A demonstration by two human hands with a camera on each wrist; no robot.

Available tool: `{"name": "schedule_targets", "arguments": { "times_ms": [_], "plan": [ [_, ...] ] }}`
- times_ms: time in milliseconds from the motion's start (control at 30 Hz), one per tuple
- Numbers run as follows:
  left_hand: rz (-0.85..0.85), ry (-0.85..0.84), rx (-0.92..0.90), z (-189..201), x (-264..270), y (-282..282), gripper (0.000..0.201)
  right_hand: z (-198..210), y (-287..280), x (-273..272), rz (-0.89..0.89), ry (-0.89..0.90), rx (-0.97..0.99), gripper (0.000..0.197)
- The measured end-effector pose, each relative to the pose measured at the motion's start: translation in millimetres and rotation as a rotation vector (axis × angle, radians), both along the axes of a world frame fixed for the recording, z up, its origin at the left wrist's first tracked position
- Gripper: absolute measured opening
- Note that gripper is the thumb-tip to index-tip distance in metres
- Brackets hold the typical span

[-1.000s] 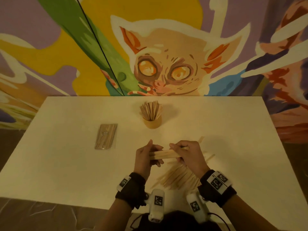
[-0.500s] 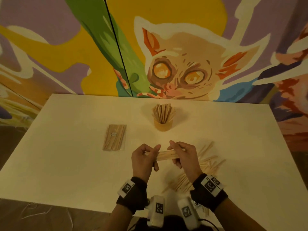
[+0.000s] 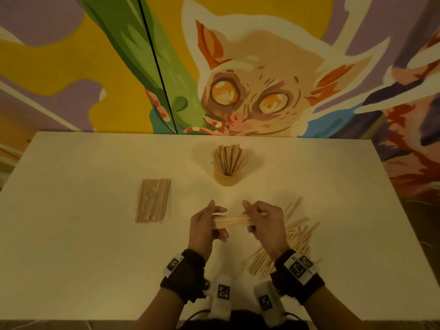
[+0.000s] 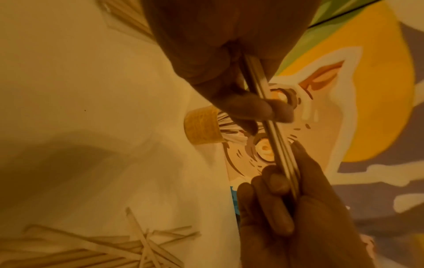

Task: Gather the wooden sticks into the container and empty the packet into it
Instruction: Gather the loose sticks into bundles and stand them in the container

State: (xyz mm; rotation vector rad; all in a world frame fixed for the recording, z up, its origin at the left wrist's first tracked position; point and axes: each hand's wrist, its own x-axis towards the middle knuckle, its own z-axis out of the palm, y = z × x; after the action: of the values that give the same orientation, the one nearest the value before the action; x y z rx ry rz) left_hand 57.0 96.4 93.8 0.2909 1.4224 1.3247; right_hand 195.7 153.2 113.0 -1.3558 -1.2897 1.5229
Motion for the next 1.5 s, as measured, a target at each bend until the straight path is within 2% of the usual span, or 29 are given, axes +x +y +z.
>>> {"name": "schedule_targets", "arguments": {
  "times_ms": [133, 233, 333, 500, 667, 800, 900, 1000, 1067, 1133, 1200, 1233, 1300, 1367, 1500],
  "plan": [
    [-0.007, 0.096, 0.026, -1, -6, 17, 0.042, -11, 15, -7, -0.006, 0.001, -0.007, 0.041],
    [0.003, 0.171, 0.065, -1, -11, 33, 0.043, -18, 33, -13, -0.066, 0.032, -0.109, 0.041],
    [-0.005, 0.200, 0.072, -4, -16, 48, 0.042, -23, 50, -20, -0.038, 0.079, -0.196, 0.036],
    [-0.071, 0.093, 0.029, -19, -29, 70, 0.039, -27, 87, -27, 0.071, -0.026, -0.091, 0.037],
    [-0.015, 0.011, -0.040, -33, -44, 92, 0.031, -24, 148, -28, 0.086, -0.108, -0.007, 0.033],
    [-0.078, 0.043, -0.068, -44, -54, 97, 0.029, -18, 198, -30, 0.116, -0.306, 0.231, 0.036],
    [-0.151, 0.054, -0.102, -52, -56, 96, 0.029, -20, 220, -41, 0.247, -0.483, 0.425, 0.033],
    [-0.201, 0.065, -0.143, -59, -55, 92, 0.028, -26, 219, -63, 0.567, -0.722, 0.582, 0.027],
    [-0.221, 0.077, -0.172, -63, -56, 87, 0.027, -30, 207, -80, 0.815, -0.921, 0.668, 0.030],
    [-0.237, 0.095, -0.194, -67, -58, 80, 0.027, -39, 195, -91, 0.991, -1.083, 0.765, 0.041],
    [-0.243, 0.108, -0.209, -70, -61, 72, 0.027, -50, 183, -96, 1.082, -1.197, 0.925, 0.064],
    [-0.239, 0.110, -0.216, -71, -63, 68, 0.027, -55, 179, -96, 1.097, -1.252, 0.954, 0.066],
    [-0.234, 0.109, -0.236, -74, -64, 59, 0.027, -61, 178, -95, 1.102, -1.334, 0.933, 0.056],
    [-0.242, 0.123, -0.250, -76, -63, 52, 0.027, -64, 181, -95, 1.106, -1.395, 0.949, 0.055],
    [-0.273, 0.162, -0.256, -80, -63, 38, 0.026, -46, 184, -87, 0.926, -1.289, 0.937, 0.051]
  ]
}}
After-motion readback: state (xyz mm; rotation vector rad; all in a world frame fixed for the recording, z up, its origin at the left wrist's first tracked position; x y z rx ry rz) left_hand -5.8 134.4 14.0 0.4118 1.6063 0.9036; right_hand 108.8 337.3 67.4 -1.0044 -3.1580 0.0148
